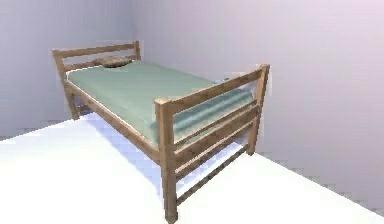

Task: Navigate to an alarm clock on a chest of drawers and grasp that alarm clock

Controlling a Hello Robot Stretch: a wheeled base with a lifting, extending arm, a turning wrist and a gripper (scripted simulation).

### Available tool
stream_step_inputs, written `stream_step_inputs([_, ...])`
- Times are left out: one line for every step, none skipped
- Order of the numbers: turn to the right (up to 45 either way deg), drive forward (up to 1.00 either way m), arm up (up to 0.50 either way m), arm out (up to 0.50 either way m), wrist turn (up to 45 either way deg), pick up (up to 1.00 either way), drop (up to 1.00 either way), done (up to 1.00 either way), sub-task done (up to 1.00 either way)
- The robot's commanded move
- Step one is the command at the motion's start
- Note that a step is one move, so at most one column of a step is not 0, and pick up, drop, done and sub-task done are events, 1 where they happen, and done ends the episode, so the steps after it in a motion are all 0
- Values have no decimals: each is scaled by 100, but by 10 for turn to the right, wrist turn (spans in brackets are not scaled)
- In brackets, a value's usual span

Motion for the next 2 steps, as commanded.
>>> stream_step_inputs([-450,0,0,0,0,0,0,0,0])
stream_step_inputs([0,100,0,0,0,0,0,0,0])
